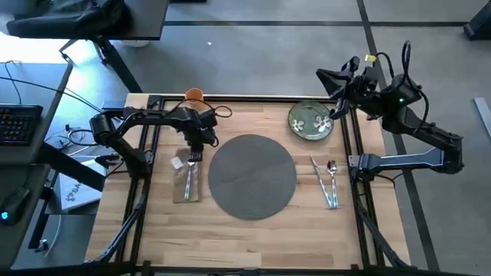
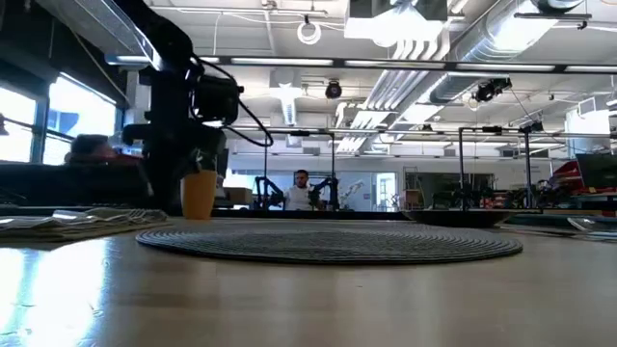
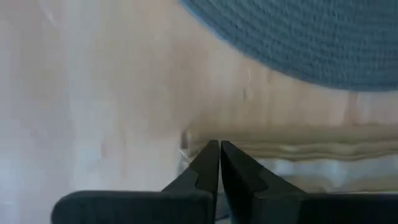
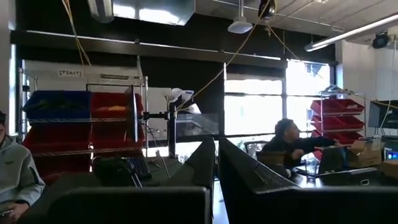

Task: Set table place
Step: Put the orange cup to the top left of the gray table mat

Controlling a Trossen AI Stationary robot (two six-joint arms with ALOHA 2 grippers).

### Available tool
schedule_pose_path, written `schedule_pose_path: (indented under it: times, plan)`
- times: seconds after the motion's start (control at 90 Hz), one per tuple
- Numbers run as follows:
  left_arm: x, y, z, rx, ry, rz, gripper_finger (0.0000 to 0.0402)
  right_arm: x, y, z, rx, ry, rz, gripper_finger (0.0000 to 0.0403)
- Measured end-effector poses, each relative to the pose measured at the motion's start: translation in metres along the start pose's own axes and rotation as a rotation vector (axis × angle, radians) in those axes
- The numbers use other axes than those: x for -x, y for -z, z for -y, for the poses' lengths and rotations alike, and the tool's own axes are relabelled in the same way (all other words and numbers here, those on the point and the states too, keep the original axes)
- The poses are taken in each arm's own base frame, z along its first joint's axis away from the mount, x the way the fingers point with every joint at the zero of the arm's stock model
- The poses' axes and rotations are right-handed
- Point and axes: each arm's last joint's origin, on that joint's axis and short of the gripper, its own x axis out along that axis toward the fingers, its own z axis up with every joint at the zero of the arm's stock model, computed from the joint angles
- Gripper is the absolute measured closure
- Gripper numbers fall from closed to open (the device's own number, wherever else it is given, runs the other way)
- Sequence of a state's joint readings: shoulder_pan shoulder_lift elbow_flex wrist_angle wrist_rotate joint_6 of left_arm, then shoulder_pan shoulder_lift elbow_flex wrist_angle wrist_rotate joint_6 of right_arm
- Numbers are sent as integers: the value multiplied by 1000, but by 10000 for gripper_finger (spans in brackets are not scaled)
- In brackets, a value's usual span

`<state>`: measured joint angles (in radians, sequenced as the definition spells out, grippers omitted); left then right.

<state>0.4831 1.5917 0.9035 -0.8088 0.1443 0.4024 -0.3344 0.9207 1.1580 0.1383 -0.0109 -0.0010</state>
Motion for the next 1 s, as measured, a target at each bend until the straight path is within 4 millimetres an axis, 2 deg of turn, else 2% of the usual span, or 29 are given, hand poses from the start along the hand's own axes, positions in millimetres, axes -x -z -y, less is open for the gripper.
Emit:
schedule_pose_path:
  times: [0.156, 0.244, 0.311, 0.433, 0.567, 0.656, 0.8, 0.9, 1.0]
  plan:
    - [7, -4, -1, 0, -11, 4, 401, 0, 0, 0, 0, 0, 0, 403]
    - [19, -12, -3, -5, -24, 28, 401, 0, 0, 0, 0, 0, 1, 403]
    - [36, -23, -5, -24, -59, 65, 401, 0, 0, 0, 0, 0, 0, 403]
    - [89, -51, -11, -77, -201, 220, 401, 0, 0, 0, 3, 0, 0, 403]
    - [165, -73, -19, -119, -443, 402, 402, 0, 2, 0, 3, 10, -17, 403]
    - [215, -73, -30, -73, -555, 525, 398, 0, 4, 0, -2, 11, -47, 403]
    - [284, -57, -43, 24, -583, 747, 376, 0, 14, 1, -39, 51, -135, 403]
    - [313, -44, -44, 55, -545, 843, 350, -1, 23, 2, -39, 79, -215, 402]
    - [314, -33, -42, 89, -473, 785, 313, -2, 28, 2, -38, 82, -256, 396]
